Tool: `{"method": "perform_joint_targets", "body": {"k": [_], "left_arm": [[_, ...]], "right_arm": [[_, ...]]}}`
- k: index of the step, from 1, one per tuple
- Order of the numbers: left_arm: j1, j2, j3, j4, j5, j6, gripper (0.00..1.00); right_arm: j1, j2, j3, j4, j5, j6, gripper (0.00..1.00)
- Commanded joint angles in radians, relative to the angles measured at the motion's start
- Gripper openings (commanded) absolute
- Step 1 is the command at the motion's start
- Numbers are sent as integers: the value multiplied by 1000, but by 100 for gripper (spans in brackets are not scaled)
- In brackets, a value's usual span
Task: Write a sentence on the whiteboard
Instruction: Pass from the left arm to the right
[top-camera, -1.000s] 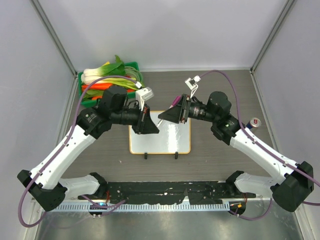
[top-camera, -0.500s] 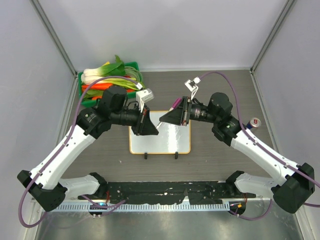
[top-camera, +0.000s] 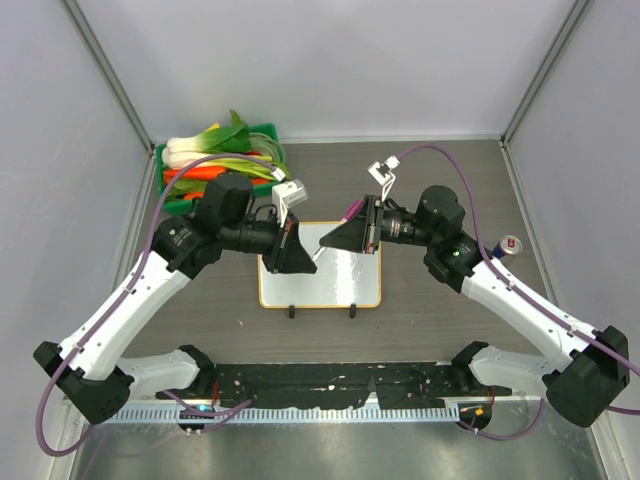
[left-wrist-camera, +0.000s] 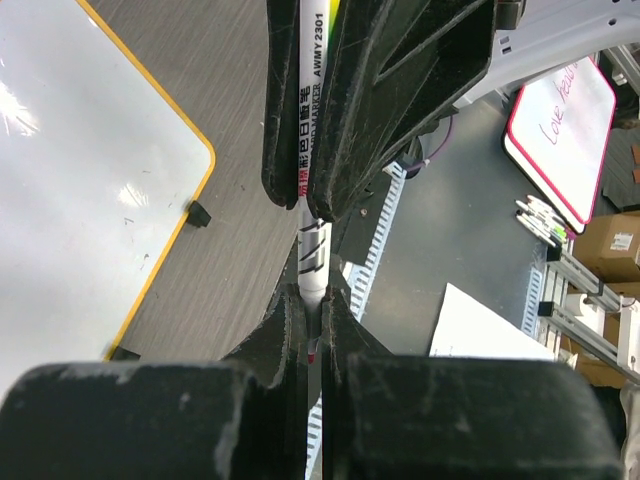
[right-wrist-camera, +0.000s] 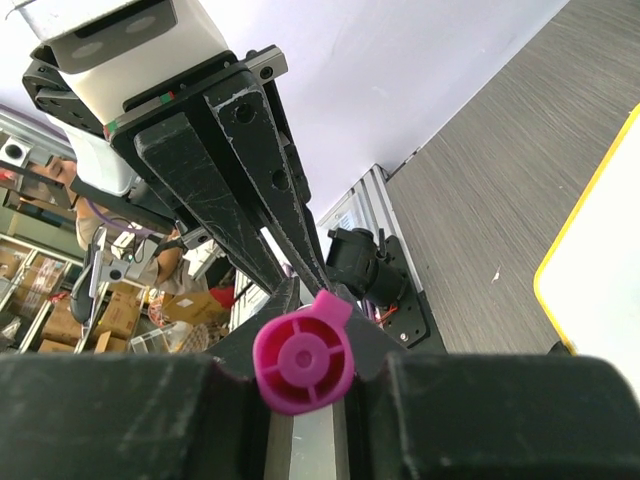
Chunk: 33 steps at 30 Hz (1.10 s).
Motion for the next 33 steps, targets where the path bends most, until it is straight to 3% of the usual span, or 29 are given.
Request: {"method": "perform_joint_targets", "body": {"k": [1, 3, 8, 13, 17, 21, 27, 33], "left_arm": [[10, -26, -8, -16, -7, 19, 0], [12, -27, -9, -16, -7, 17, 0], [10, -32, -11, -16, -9, 19, 0], [12, -31, -8, -25, -3, 27, 0], [12, -27, -12, -29, 7, 24, 0], [12, -27, -18, -19, 19, 21, 0], [10, -27, -28, -13, 40, 10, 0], [12, -26, -38, -2, 62, 2, 0]], "right_arm": [[2, -41, 0, 81, -70, 26, 6], [2, -40, -8, 101, -79, 40, 1], [2, -35, -11, 109, -104, 55, 2], [2, -50, -17, 95, -120, 51, 31], [2, -59, -14, 90, -120, 52, 46], [2, -61, -14, 95, -113, 58, 47], [2, -53, -23, 109, -104, 72, 33], [2, -43, -40, 136, -87, 91, 36]]}}
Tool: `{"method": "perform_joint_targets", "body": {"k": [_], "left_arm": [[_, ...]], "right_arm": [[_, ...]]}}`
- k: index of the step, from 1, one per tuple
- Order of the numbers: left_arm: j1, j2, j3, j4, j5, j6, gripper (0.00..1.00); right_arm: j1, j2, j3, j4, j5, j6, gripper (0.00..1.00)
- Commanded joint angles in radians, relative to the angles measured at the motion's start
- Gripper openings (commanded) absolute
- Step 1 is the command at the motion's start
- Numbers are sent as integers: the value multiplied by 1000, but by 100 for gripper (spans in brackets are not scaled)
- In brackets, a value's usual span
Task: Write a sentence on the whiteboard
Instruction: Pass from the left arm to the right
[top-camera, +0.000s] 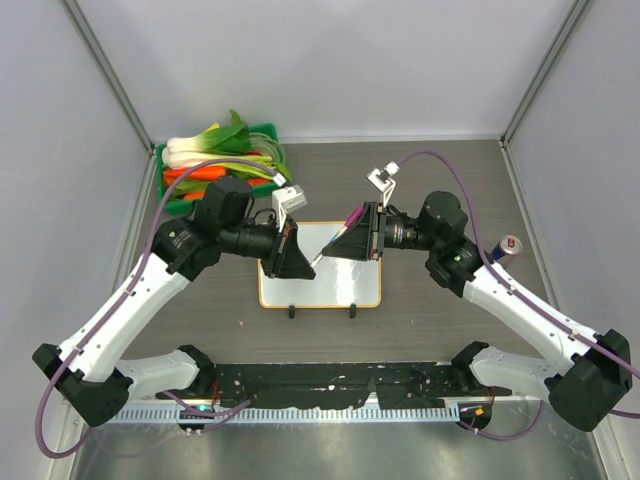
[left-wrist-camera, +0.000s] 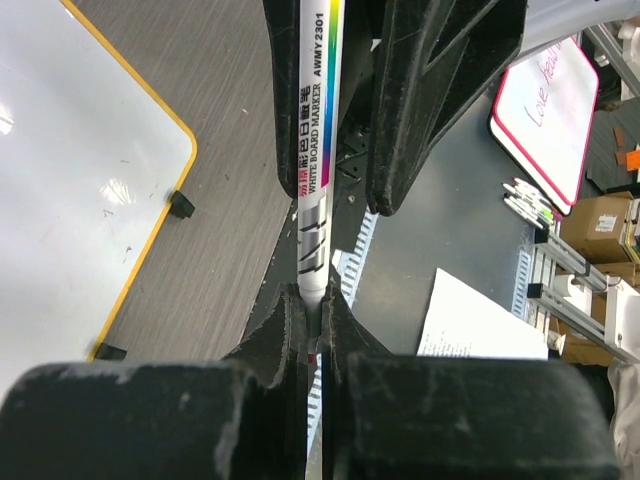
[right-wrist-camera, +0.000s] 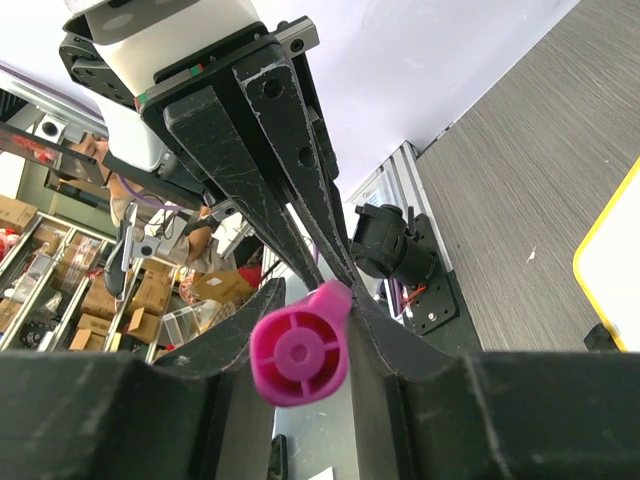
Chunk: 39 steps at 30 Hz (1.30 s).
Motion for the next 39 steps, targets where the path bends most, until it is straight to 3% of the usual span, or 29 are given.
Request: {"method": "perform_joint_targets", "body": {"k": [1, 11, 18, 22, 24, 31, 36, 37, 39], "left_arm": [[8, -11, -15, 12, 11, -12, 0], [8, -15, -27, 22, 12, -17, 0], [7, -18, -39, 25, 14, -15, 0], [8, -22, -42, 31, 28, -17, 0], [7, -22, -44, 31, 28, -15, 0], [8, -44, -65, 49, 54, -18, 0], [10, -60, -93, 63, 28, -23, 1], [8, -64, -102, 72, 18, -27, 10], [10, -79, -125, 89, -5, -41, 40]], "right_arm": [[3, -14, 3, 90, -6, 29, 37], [5, 8, -2, 101, 3, 37, 37], [5, 15, -18, 104, 18, 38, 28], [6, 26, -28, 107, 26, 40, 28], [3, 30, -31, 114, 29, 40, 26], [5, 44, -51, 127, 57, 41, 1], [5, 29, -48, 107, 92, 5, 1], [5, 27, -42, 67, 107, -6, 1], [3, 26, -26, 17, 135, -46, 1]]}}
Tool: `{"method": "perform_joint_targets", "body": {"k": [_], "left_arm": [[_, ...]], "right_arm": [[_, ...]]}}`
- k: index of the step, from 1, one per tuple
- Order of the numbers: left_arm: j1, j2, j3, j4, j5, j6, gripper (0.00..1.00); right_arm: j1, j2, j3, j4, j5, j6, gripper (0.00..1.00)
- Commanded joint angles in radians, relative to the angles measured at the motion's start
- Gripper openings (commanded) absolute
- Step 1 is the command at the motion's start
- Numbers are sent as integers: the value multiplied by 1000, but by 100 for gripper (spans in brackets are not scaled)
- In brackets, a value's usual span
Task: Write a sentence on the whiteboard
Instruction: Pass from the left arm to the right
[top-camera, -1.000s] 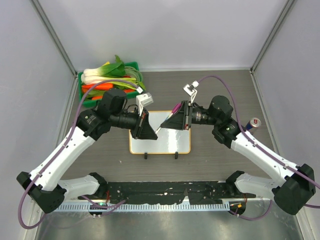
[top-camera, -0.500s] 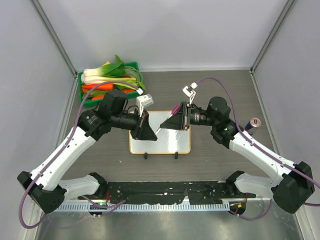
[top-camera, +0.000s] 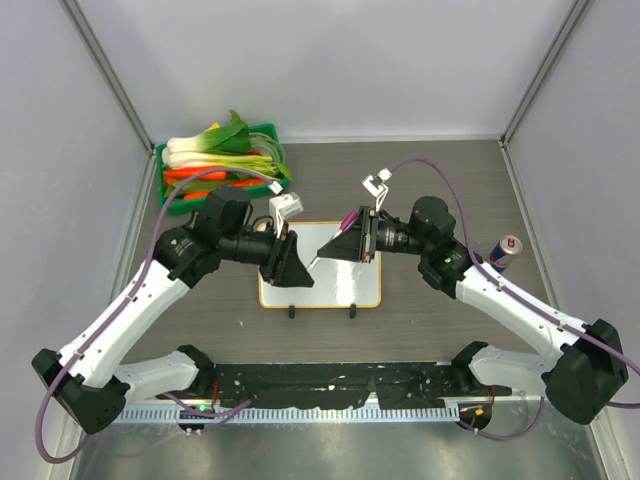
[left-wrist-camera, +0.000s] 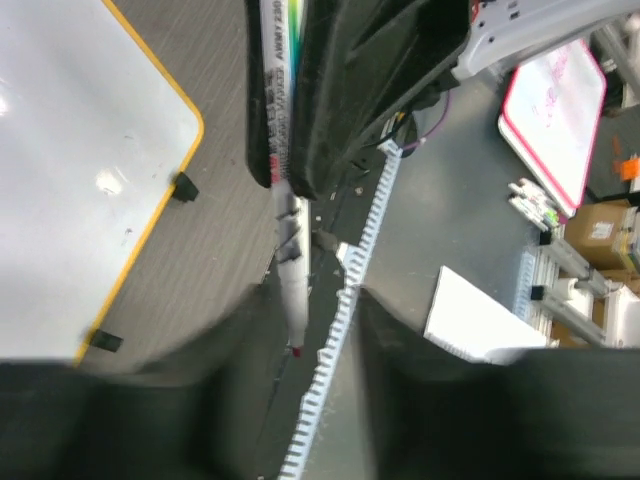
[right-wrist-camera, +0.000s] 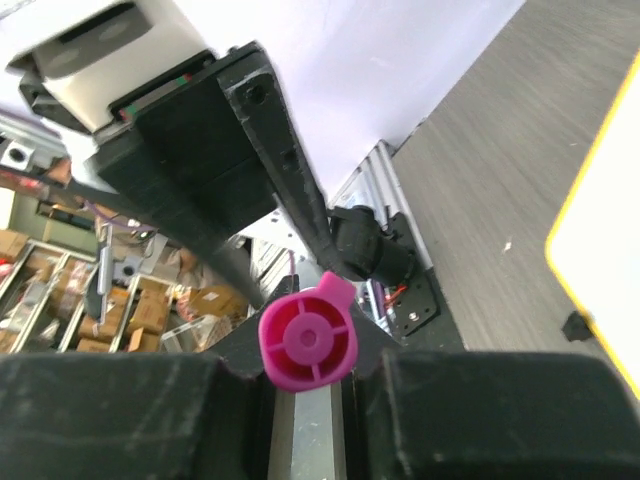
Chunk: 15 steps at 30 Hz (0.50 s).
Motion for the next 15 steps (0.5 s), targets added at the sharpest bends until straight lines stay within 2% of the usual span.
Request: {"method": "perform_joint_targets", "body": {"k": [1, 2, 7, 12, 15], "left_arm": [[0, -51, -49, 65, -19, -29, 57], [-3, -66, -68, 82, -50, -44, 70], [1, -157, -224, 217, -263, -147, 94], [20, -240, -387, 350, -413, -244, 99], [23, -284, -447, 400, -476, -280, 100]], "right_arm": [[-1, -13, 42, -52, 94, -80, 1], [-3, -11, 47, -81, 120, -88, 1], [-4, 23, 77, -166, 230, -151, 1], [-24, 99, 159, -269, 356, -232, 1], [-72, 151, 205, -267, 358, -238, 1]]}}
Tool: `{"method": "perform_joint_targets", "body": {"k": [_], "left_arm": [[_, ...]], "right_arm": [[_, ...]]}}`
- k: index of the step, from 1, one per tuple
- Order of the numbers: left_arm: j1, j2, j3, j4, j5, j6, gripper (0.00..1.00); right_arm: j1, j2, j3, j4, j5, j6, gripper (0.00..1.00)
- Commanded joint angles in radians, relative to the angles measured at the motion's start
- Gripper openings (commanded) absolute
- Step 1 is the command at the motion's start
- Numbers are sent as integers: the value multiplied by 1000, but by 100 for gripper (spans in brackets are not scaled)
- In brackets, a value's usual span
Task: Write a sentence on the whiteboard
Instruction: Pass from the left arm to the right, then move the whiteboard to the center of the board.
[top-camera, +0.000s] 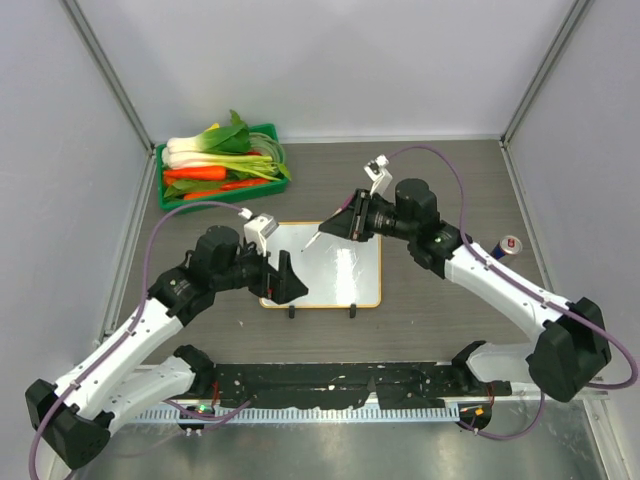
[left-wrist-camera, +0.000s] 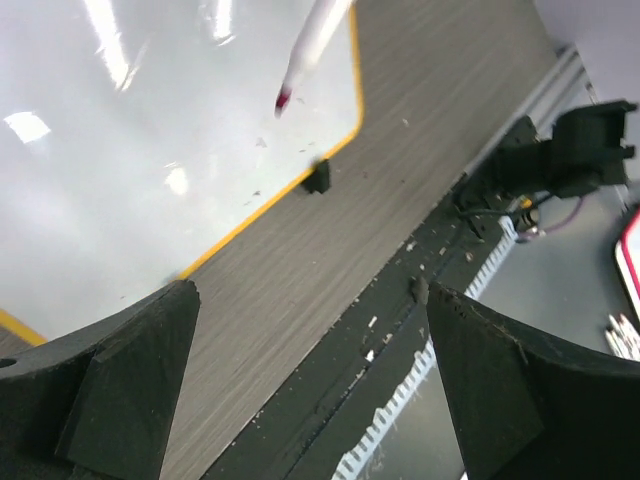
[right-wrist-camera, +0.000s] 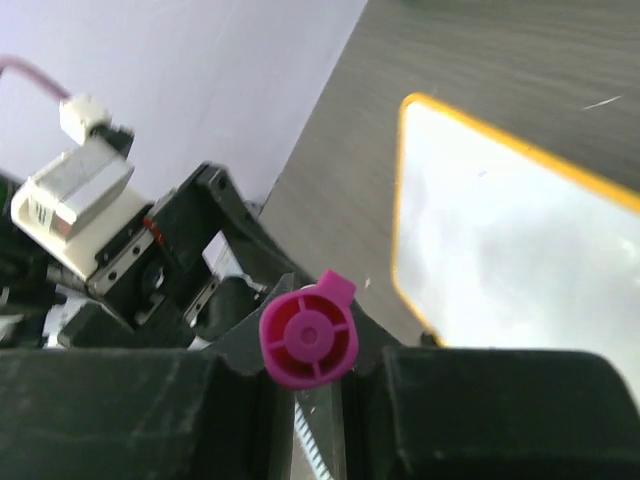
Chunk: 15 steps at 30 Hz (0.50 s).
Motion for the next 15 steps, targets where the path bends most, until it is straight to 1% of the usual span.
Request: {"method": "perform_joint_targets", "body": {"k": [1, 5, 8, 10, 11, 13, 15], "left_arm": [[12, -63, -53, 149, -149, -98, 100], [10, -102, -59, 97, -159, -146, 100], [10, -139, -59, 31, -191, -163, 100], [10, -149, -53, -38, -253, -173, 100], [10, -149, -59, -69, -281, -180, 100], [9, -146, -82, -93, -314, -186, 100], [10, -140, -124, -74, -311, -203, 100]], "right_arm": [[-59, 58, 91, -13, 74, -56, 1], [-103, 112, 127, -3, 77, -62, 1], [-105, 120, 102, 49, 96, -43, 1], [-103, 99, 53, 85, 121, -17, 1], [-103, 68, 3, 102, 137, -4, 1], [-100, 11, -71, 132, 183, 12, 1], [-99, -50, -134, 142, 229, 16, 1]]}}
